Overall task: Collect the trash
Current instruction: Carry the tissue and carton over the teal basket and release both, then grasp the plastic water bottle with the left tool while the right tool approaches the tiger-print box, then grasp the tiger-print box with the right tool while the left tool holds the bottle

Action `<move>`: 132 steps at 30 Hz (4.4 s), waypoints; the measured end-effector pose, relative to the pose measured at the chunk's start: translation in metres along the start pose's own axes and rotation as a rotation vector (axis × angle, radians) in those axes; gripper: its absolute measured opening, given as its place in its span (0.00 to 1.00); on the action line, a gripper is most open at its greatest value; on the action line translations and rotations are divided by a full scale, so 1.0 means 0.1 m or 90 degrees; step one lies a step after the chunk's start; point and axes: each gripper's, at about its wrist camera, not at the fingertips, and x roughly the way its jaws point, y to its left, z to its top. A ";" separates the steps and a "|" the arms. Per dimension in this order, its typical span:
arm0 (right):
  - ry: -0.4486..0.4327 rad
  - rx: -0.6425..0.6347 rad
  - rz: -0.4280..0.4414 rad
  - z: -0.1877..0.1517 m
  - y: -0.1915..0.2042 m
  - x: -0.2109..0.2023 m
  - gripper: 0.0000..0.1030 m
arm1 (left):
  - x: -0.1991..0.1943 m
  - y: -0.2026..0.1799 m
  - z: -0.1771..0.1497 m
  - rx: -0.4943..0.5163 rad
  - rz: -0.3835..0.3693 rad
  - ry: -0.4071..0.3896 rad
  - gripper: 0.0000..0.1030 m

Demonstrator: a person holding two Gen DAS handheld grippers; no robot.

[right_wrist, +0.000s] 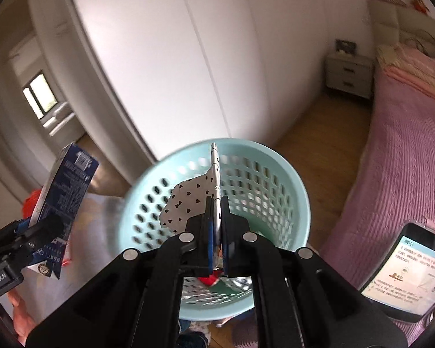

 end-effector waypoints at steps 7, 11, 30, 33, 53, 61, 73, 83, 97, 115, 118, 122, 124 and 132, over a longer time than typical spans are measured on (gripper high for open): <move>0.020 0.014 -0.022 0.05 -0.08 0.16 0.03 | 0.42 -0.06 0.12 -0.013 -0.017 0.020 0.56; 0.034 0.018 -0.011 0.10 -0.11 0.22 0.11 | 0.37 -0.04 0.13 -0.027 -0.019 0.005 0.69; -0.050 -0.080 0.071 -0.08 0.64 -0.54 0.58 | -0.90 0.40 -0.38 -0.047 0.025 -0.096 0.71; -0.048 -0.114 0.096 -0.15 0.90 -0.56 0.58 | -1.16 0.66 -0.48 -0.063 0.063 -0.114 0.75; 0.035 -0.258 0.180 -0.73 2.34 -0.17 0.58 | -1.96 3.08 -1.14 -0.222 0.272 -0.054 0.79; 0.066 -0.275 0.170 -0.72 2.48 0.19 0.58 | -1.77 3.11 -1.23 -0.207 0.192 0.014 0.79; 0.138 -0.271 0.188 -0.69 2.67 0.69 0.58 | -1.65 2.73 -1.48 -0.194 0.222 0.061 0.79; 0.177 -0.324 0.277 -1.16 2.69 0.32 0.57 | -1.64 2.74 -1.52 -0.232 0.295 0.048 0.54; 0.127 -0.417 0.277 -1.13 2.76 0.23 0.66 | -1.56 2.56 -1.61 -0.218 0.327 -0.004 0.54; 0.192 -0.477 0.337 -1.36 3.16 0.45 0.74 | -1.67 2.68 -1.68 -0.263 0.297 -0.029 0.66; 0.203 -0.492 0.347 -1.46 3.22 0.42 0.85 | -1.66 2.72 -1.64 -0.274 0.294 -0.023 0.71; 0.188 -0.518 0.335 -1.56 3.32 0.37 0.83 | -1.68 2.76 -1.63 -0.297 0.269 -0.025 0.72; 0.194 -0.512 0.335 -1.60 3.37 0.37 0.65 | -1.68 2.78 -1.63 -0.304 0.266 -0.025 0.72; 0.147 -0.508 0.324 -1.65 3.27 0.12 0.57 | -1.72 2.61 -1.62 -0.285 0.301 -0.018 0.52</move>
